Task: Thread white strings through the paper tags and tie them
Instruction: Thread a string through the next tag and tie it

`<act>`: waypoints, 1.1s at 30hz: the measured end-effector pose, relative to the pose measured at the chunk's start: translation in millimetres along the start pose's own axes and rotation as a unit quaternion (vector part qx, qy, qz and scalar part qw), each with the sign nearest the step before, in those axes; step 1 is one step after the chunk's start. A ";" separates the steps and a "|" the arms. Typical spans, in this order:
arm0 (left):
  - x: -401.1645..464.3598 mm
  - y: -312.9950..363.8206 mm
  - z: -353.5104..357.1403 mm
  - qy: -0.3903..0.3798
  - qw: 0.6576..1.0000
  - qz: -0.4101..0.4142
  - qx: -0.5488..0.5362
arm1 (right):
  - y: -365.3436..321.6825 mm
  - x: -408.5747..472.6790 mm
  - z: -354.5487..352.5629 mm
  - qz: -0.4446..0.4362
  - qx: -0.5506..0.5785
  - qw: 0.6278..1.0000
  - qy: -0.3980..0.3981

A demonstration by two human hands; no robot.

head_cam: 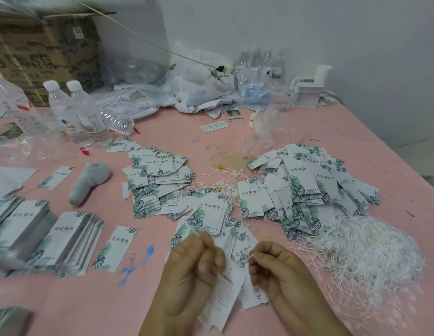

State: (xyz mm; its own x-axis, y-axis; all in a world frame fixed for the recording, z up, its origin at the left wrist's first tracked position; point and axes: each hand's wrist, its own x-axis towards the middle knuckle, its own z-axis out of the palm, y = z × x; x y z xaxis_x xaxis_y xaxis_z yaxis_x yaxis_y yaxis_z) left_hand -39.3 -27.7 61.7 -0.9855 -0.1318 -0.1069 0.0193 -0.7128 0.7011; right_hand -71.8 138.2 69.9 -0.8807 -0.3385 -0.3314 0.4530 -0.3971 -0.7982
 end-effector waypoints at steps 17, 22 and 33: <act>-8.8 -34.8 7.5 0.017 0.913 0.145 0.380 | -6.7 -3.3 -8.3 -0.054 -0.081 0.995 0.003; -9.3 -32.1 9.2 0.037 0.882 0.181 0.433 | -4.0 -1.8 -9.2 -0.045 -0.078 0.996 0.005; -0.6 -35.0 4.7 0.105 0.935 0.086 0.328 | -1.4 -3.1 -14.9 -0.200 -0.506 0.836 0.071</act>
State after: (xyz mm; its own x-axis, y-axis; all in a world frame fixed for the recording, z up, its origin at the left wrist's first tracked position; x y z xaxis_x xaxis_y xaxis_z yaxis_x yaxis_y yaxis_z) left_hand -40.1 0.6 40.5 -0.9215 -0.3863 -0.0401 -0.0008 -0.1012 0.9949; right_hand -71.8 152.5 64.5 -0.9737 -0.2183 0.0648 -0.1677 0.4950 -0.8526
